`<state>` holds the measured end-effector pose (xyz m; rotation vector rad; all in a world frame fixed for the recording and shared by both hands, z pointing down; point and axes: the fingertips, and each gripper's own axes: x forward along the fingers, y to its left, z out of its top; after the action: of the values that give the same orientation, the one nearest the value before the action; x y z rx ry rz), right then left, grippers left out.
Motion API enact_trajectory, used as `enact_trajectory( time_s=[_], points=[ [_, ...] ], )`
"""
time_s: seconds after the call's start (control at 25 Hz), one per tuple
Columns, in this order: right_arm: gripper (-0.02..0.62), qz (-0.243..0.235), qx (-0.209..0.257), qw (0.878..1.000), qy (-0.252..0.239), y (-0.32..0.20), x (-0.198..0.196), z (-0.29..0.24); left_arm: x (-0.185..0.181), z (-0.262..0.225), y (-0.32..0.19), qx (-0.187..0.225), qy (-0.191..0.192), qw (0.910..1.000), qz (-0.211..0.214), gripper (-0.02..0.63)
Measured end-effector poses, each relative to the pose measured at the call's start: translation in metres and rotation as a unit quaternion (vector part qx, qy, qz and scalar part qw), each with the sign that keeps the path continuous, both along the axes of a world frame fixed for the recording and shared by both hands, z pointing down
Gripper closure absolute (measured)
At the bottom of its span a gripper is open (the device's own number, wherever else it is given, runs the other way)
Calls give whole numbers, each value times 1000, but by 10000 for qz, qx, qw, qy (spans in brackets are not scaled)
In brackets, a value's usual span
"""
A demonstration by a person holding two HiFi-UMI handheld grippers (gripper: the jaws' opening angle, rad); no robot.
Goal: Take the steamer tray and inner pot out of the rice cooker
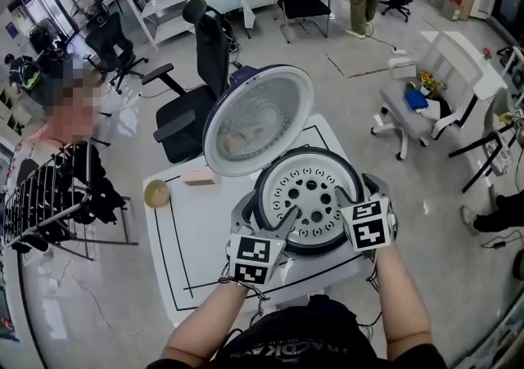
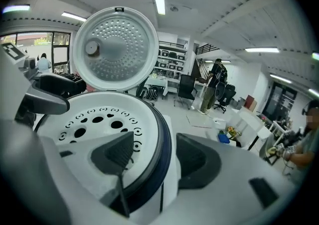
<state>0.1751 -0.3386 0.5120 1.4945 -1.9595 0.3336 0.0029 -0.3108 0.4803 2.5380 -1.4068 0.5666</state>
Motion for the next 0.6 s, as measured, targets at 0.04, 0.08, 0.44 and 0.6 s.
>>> enact_trajectory(
  time_s=[0.04,0.08,0.44,0.6],
  points=[
    [326,-37,-62,10000,34,-1,0,2,0,1,-1,0,-15,10000,-11,241],
    [328,-66,-124,9999,96,-3,0,4,0,1,-3,-5,-25,10000,-24,241],
    [362,-315,-446,9941,942,-10,0,14,-3,9,-10,-76,36,9999,-120,241],
    [376,-304,-358,9934,1050,-11,1,11,-3,10,-11,-102,48,9999,-129,241]
  ],
)
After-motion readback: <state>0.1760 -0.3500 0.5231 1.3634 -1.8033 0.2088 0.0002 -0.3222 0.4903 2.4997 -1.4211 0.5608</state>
